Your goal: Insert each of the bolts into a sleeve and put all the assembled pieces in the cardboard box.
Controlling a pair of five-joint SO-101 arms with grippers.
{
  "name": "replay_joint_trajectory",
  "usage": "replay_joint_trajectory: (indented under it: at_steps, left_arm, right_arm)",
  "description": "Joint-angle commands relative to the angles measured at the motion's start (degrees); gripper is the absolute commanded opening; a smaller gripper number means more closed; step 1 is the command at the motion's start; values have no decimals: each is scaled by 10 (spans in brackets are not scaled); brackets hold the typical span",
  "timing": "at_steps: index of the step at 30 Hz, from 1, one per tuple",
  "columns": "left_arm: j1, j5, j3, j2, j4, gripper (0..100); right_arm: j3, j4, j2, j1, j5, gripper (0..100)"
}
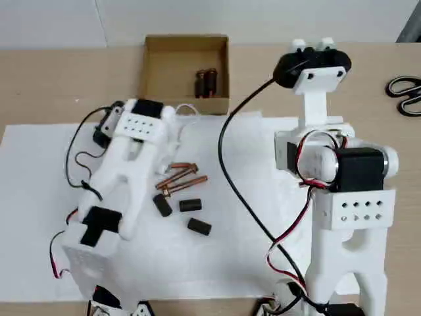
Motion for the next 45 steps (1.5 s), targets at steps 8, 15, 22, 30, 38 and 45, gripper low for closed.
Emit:
replay_joint_trajectory:
  at_steps: [8, 15, 22, 30, 38, 45]
  left_arm:
    - [-34, -23, -1, -5, 20, 215]
    - [-20, 17, 0, -2, 20, 269]
    - [-26, 18, 51, -1, -28, 268]
    - [-35, 18, 75, -3, -66, 122]
    - [-35, 16, 78, -2, -82, 36]
    - [-36, 15, 74, 30, -84, 17]
  right_arm:
    - [-2, -50, -10, 1, 29, 354]
    - [-2, -46, -15, 5, 29, 354]
    - [-2, -47, -13, 5, 29, 354]
    - [-2, -51, -10, 4, 29, 354]
    - [-2, -51, -10, 4, 30, 354]
    - [-2, -50, -10, 4, 30, 354]
